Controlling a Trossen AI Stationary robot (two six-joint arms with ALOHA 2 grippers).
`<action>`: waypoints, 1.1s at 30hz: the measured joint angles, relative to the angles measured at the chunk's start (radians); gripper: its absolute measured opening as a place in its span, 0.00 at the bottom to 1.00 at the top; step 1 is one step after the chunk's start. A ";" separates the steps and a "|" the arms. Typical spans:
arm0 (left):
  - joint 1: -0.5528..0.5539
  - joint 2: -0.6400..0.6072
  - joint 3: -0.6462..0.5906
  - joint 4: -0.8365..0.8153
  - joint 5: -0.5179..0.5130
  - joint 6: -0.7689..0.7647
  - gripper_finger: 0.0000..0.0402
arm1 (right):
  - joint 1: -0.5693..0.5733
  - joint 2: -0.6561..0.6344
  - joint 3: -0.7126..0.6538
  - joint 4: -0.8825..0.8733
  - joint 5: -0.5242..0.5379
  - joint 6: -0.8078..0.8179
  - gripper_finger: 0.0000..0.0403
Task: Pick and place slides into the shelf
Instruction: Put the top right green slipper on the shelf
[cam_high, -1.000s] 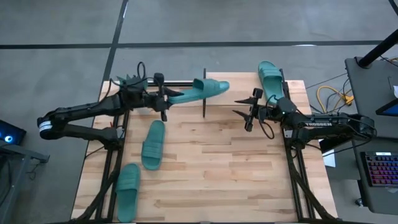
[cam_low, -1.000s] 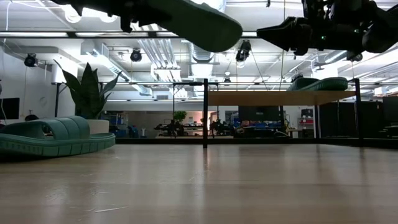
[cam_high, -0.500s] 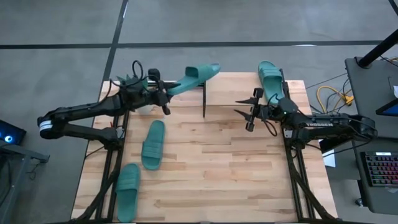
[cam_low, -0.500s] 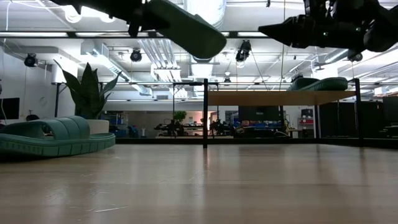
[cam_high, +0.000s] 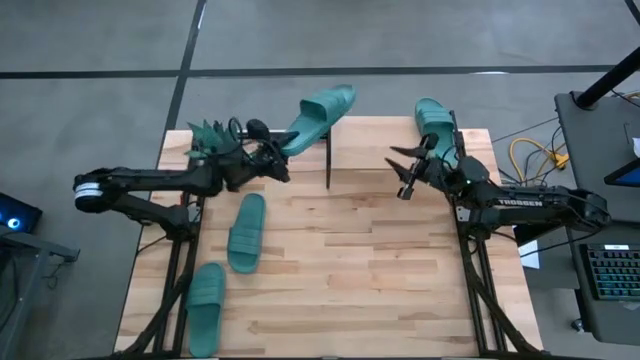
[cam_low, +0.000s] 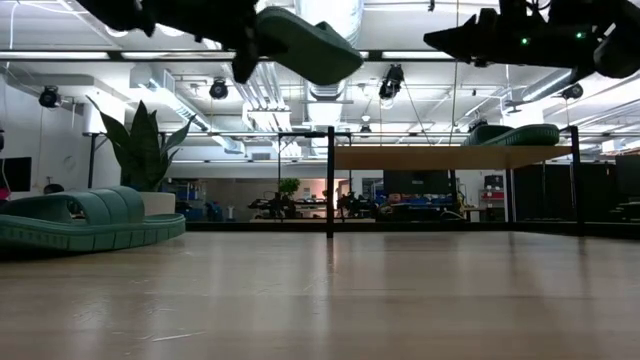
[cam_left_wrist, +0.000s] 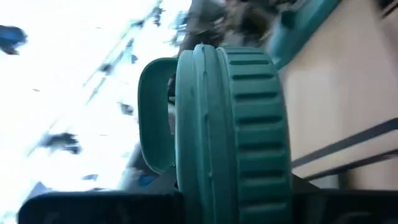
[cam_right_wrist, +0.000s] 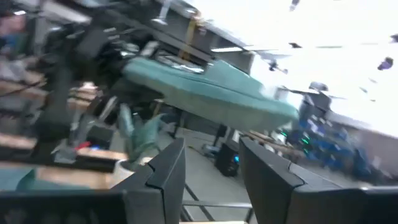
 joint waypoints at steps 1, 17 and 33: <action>-0.012 0.022 -0.011 0.067 -0.035 0.051 0.13 | 0.000 -0.005 0.000 0.000 0.011 0.015 0.36; -0.063 0.367 -0.055 0.708 -0.118 0.562 0.13 | 0.000 -0.029 0.071 -0.014 0.002 0.035 0.51; -0.063 0.492 0.024 0.742 -0.229 0.738 0.13 | 0.101 0.143 0.539 -0.668 0.187 -0.140 0.51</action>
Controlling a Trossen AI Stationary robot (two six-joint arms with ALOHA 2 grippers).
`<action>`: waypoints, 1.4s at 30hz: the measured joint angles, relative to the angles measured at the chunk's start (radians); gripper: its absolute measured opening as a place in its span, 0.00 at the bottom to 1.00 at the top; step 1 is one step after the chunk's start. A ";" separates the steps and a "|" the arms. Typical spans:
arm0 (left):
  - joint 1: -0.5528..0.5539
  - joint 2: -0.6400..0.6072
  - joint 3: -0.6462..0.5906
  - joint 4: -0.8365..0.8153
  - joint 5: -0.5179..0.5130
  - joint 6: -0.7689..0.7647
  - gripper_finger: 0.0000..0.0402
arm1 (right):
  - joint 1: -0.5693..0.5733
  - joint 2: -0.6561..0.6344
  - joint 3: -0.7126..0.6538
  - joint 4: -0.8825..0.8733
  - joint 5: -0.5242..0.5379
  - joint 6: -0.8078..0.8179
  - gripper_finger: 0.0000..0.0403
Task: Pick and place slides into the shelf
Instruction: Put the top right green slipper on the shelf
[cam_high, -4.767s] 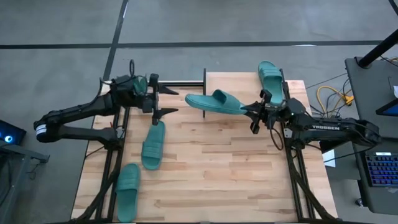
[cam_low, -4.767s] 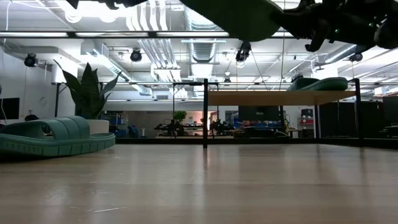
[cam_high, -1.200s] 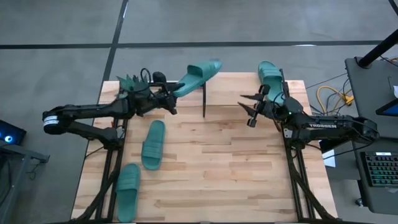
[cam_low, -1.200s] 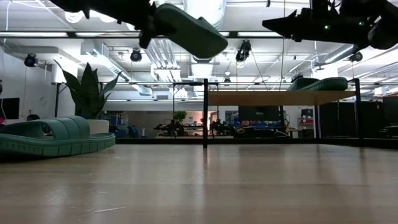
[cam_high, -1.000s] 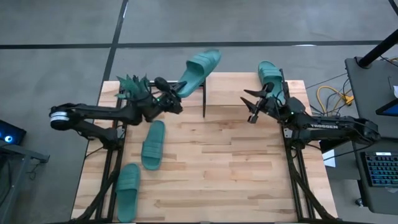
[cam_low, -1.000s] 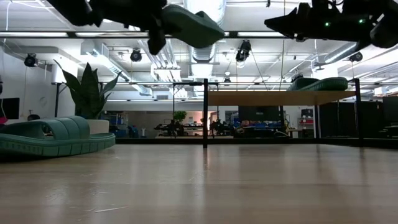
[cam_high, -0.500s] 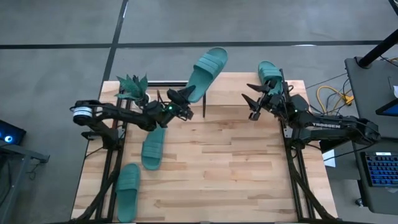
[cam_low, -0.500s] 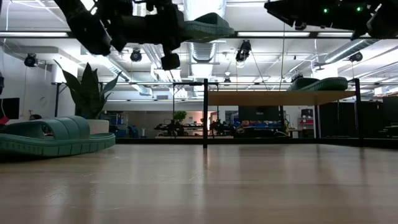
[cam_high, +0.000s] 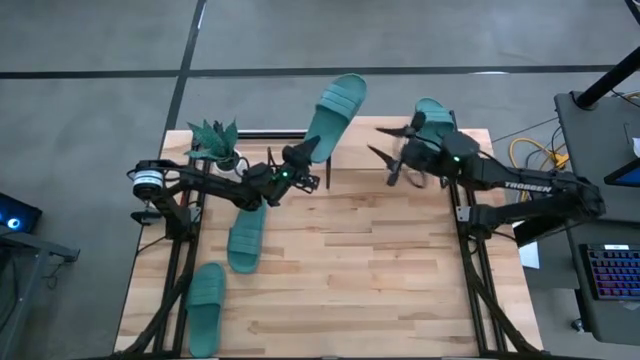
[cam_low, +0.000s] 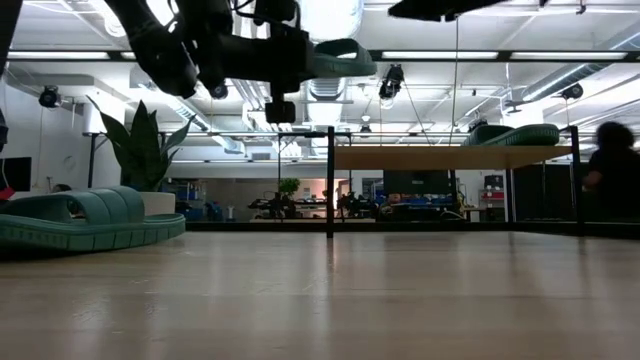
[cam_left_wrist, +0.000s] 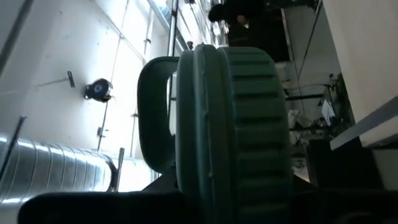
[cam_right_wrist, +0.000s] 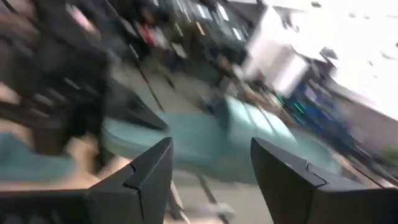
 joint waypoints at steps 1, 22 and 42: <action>0.000 -0.001 0.004 -0.014 -0.012 -0.005 0.13 | 0.008 0.029 0.046 -0.050 0.054 -0.012 0.51; 0.000 -0.008 0.000 -0.085 -0.123 -0.007 0.13 | 0.072 0.644 0.835 -0.722 0.461 -0.213 0.51; -0.023 -0.009 0.004 -0.092 -0.145 -0.006 0.13 | 0.018 0.764 0.932 -0.727 0.637 -0.311 0.51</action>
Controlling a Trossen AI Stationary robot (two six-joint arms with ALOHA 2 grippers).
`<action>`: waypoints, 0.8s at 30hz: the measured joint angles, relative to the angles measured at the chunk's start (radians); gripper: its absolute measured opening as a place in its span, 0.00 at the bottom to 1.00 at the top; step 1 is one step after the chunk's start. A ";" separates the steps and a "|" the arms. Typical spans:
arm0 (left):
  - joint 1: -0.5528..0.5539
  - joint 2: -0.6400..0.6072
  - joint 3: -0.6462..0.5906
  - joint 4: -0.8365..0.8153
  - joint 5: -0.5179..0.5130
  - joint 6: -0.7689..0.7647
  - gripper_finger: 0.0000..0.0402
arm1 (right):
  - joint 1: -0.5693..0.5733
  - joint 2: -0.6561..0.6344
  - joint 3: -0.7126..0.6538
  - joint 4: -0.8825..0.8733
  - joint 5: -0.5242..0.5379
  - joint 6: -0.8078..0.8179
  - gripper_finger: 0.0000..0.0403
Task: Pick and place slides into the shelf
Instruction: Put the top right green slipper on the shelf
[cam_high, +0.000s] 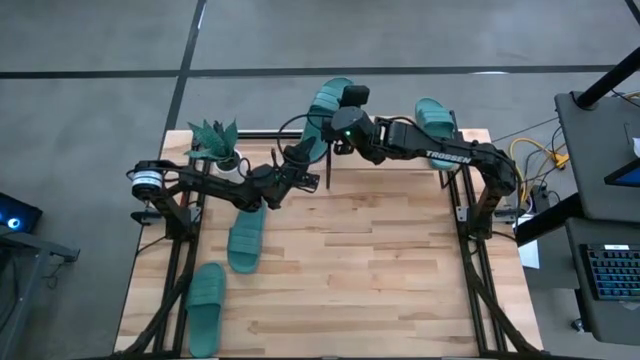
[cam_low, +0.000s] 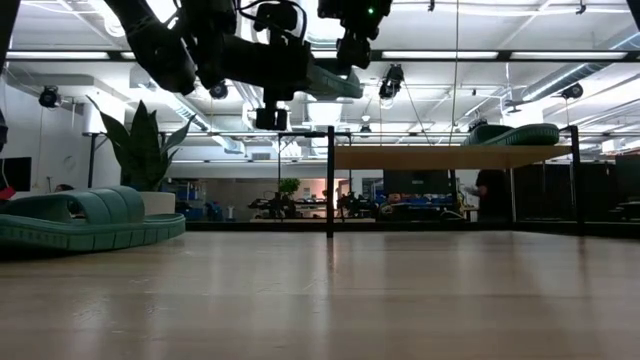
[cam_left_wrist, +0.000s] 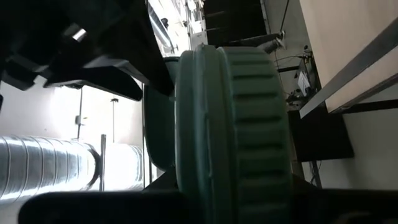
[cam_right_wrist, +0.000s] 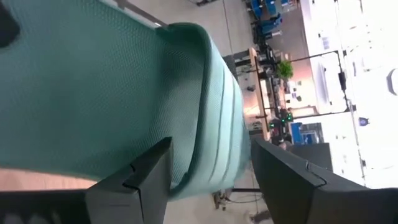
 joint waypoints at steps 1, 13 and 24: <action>-0.003 0.000 0.001 0.000 0.002 0.000 0.13 | -0.004 0.000 0.000 0.000 -0.006 0.009 0.51; -0.009 0.000 0.004 0.005 0.007 -0.001 0.13 | -0.005 0.000 -0.001 -0.008 -0.016 0.013 0.18; -0.010 -0.001 0.005 0.000 0.018 -0.062 0.16 | -0.006 0.000 -0.002 -0.009 -0.011 -0.003 0.03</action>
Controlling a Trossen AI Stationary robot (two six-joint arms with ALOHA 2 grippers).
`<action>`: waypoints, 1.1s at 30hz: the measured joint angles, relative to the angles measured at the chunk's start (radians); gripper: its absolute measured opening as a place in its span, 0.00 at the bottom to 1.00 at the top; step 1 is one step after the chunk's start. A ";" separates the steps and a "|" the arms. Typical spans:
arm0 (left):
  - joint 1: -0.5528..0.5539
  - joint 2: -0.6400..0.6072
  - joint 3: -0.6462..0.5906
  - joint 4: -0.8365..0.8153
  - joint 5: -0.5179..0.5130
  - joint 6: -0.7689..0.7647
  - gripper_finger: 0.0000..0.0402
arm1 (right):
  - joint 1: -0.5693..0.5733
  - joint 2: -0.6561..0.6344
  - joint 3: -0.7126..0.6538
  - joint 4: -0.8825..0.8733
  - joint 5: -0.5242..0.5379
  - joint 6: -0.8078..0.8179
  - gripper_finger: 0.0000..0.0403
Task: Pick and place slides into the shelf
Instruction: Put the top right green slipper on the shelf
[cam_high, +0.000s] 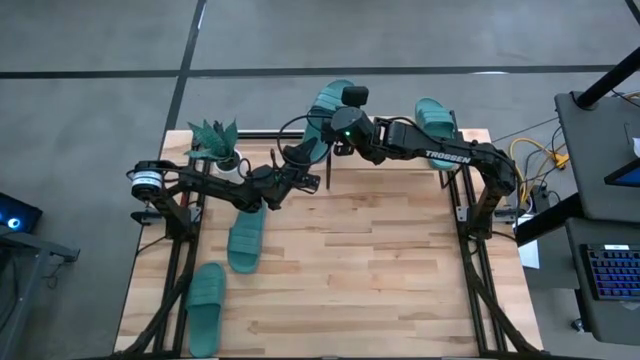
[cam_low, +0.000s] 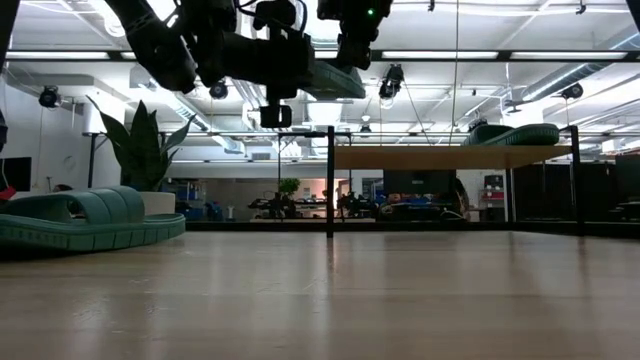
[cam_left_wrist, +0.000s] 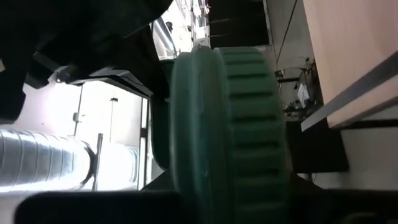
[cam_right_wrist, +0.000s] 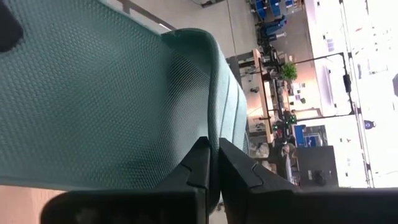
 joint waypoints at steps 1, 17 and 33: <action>0.000 0.000 0.000 0.000 0.003 -0.011 0.20 | 0.000 0.000 0.000 0.000 0.001 -0.001 0.03; 0.019 -0.110 -0.089 -0.026 0.080 -0.299 0.60 | -0.006 -0.067 -0.001 -0.043 -0.030 -0.034 0.02; 0.085 -0.545 -0.175 -0.584 0.658 -0.777 0.60 | -0.018 -0.205 -0.074 -0.084 -0.372 -0.051 0.02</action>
